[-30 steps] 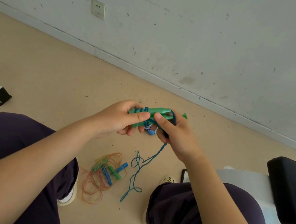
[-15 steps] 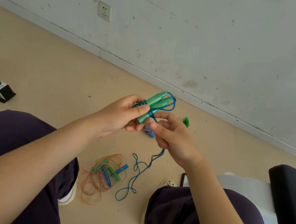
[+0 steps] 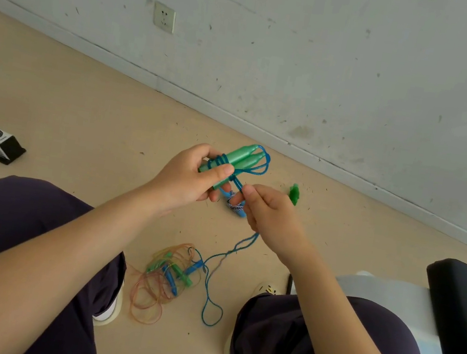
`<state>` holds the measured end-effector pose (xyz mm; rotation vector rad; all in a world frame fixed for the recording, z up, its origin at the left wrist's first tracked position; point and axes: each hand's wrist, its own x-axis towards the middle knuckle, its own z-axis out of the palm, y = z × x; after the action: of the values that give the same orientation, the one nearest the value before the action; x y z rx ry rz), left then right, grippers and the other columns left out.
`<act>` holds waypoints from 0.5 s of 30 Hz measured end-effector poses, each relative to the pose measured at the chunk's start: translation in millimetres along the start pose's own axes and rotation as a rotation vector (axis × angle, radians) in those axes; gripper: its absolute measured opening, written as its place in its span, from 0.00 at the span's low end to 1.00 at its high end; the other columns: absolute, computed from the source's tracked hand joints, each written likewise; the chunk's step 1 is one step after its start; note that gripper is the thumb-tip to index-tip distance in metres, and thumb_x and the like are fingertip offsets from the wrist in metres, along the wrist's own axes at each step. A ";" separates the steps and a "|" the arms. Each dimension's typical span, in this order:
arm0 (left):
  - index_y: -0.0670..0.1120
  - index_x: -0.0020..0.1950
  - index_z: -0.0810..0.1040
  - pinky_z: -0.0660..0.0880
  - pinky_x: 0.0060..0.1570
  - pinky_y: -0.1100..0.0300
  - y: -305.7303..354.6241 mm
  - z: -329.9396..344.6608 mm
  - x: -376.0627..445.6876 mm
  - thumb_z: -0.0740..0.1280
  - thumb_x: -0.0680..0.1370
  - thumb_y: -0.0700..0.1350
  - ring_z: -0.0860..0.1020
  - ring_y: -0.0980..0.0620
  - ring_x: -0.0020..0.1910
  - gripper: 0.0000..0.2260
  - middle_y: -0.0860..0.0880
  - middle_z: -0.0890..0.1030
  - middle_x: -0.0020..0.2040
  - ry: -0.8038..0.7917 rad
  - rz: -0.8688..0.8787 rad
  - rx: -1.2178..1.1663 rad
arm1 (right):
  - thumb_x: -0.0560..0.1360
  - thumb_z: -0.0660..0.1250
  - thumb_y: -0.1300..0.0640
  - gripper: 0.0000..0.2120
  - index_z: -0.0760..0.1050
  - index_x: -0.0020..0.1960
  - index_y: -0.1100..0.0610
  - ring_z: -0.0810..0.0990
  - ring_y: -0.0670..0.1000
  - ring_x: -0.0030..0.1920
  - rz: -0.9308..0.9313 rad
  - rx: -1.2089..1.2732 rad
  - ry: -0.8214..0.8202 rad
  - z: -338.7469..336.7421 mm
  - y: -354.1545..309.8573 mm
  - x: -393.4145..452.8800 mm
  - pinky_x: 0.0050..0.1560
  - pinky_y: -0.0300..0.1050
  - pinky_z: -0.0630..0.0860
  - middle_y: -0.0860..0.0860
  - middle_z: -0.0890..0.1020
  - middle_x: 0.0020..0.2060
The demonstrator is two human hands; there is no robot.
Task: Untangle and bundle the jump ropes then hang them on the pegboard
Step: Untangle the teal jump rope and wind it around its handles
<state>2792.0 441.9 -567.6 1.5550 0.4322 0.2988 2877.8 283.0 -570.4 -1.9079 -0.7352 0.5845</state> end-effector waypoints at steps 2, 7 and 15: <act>0.40 0.58 0.74 0.69 0.25 0.66 0.1 0.4 -0.3 0.67 0.81 0.43 0.76 0.54 0.27 0.09 0.45 0.84 0.39 0.006 0.011 -0.001 | 0.81 0.64 0.49 0.07 0.77 0.50 0.51 0.69 0.40 0.24 0.037 -0.031 -0.021 -0.9 2.3 0.1 0.28 0.33 0.65 0.40 0.71 0.23; 0.40 0.56 0.74 0.67 0.25 0.65 -0.7 2.3 -2.4 0.67 0.81 0.41 0.75 0.54 0.26 0.07 0.46 0.84 0.38 0.008 0.050 -0.022 | 0.82 0.61 0.53 0.10 0.70 0.45 0.57 0.72 0.47 0.23 0.077 0.087 -0.027 -3.7 0.4 -1.7 0.26 0.39 0.68 0.47 0.75 0.24; 0.44 0.55 0.75 0.69 0.25 0.65 -4.4 -5.4 5.8 0.69 0.80 0.43 0.76 0.54 0.28 0.06 0.48 0.85 0.37 0.102 0.076 -0.025 | 0.81 0.63 0.51 0.06 0.69 0.51 0.53 0.63 0.46 0.20 0.139 0.115 -0.027 -3.0 -4.5 -5.9 0.24 0.38 0.61 0.45 0.67 0.21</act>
<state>2794.4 449.3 -572.3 1.5381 0.4474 0.4423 2874.6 278.5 -564.6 -1.8571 -0.5771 0.7248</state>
